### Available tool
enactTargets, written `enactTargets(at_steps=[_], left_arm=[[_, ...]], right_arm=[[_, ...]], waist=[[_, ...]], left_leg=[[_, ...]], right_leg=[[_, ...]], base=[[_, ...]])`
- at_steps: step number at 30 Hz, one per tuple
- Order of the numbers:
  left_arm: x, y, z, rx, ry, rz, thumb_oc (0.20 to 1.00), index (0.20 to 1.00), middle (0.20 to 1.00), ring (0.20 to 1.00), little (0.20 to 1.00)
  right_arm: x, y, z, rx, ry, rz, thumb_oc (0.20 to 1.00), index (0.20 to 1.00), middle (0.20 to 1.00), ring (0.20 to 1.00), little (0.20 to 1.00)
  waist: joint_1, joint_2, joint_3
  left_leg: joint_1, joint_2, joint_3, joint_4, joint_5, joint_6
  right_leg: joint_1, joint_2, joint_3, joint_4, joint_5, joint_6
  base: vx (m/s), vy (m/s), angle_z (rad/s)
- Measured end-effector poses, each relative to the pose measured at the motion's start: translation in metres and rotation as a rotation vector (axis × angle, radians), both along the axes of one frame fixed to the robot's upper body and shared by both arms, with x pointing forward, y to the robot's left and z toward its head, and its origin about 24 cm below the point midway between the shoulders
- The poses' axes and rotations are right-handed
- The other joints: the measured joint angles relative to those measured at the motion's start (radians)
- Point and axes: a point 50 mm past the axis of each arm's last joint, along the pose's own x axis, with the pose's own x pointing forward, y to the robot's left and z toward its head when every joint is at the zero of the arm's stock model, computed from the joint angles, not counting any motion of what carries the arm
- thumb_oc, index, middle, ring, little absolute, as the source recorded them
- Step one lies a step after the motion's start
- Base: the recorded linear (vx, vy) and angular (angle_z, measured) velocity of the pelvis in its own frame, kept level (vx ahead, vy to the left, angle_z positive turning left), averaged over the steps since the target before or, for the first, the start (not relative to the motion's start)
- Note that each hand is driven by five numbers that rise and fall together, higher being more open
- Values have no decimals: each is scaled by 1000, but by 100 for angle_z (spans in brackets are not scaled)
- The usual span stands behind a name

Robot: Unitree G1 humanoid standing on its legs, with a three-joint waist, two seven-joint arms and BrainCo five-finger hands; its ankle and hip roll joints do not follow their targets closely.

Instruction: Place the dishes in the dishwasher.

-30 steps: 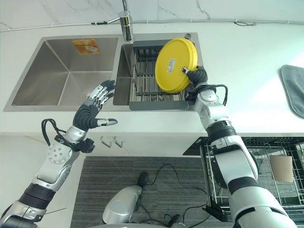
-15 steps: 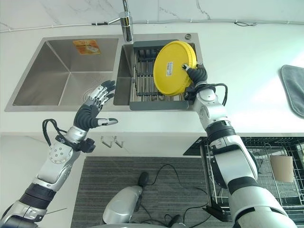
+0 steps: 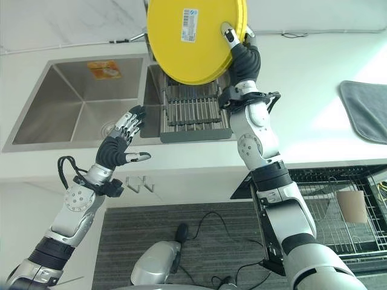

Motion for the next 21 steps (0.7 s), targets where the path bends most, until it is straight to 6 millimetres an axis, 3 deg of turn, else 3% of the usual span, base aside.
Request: enactTargets(at_steps=[5,10,11,12,15,18,21], left_arm=[[-1,0,-2,-8,6,3,1000,1000,1000,1000,1000],[-8,1,-6,-54,18,44,1000,1000,1000,1000,1000],[-7,3,-7,-61,23,63,1000,1000,1000,1000,1000],[-7,4,-7,-62,24,67,1000,1000,1000,1000,1000],[-13,10,-8,-106,23,123,1000,1000,1000,1000,1000],[-14,8,-7,-116,14,126,1000,1000,1000,1000,1000],[-16,5,-10,-139,22,121,1000,1000,1000,1000,1000]], right_arm=[[-4,-9,-16,99,59,21,200,200,200,200,200],[-33,-11,-53,338,104,140,200,200,200,200,200],[-42,-17,-77,438,155,151,200,200,200,200,200],[-43,-21,-83,459,168,138,200,200,200,200,200],[-73,-58,-131,562,257,2,200,200,200,200,200],[-85,-72,-146,580,259,-33,200,200,200,200,200],[-96,-78,-160,592,265,-34,200,200,200,200,200]], waist=[[-22,-2,-4],[-67,-19,-15],[-119,-27,-22],[-131,-29,-23],[-213,-44,-60],[-274,-41,-83],[-297,-32,-116]], left_leg=[[3,8,16,0,4,6],[27,27,65,-21,5,6],[50,35,85,-34,6,5],[56,37,88,-37,6,5],[103,64,156,-82,14,-7],[118,84,190,-99,22,-18],[143,104,226,-123,27,-28]], right_leg=[[-9,2,24,3,1,0],[-32,1,72,12,1,1],[-29,3,94,13,2,2],[-28,4,102,13,2,2],[-49,11,145,9,2,4],[-60,24,165,-6,9,3],[-60,42,189,-30,10,3]], base=[[-41,-26,-10],[-73,-63,-30],[-96,-114,-55],[-94,-116,-54],[-90,-121,-60],[-71,-124,-48],[-62,-142,-45]])
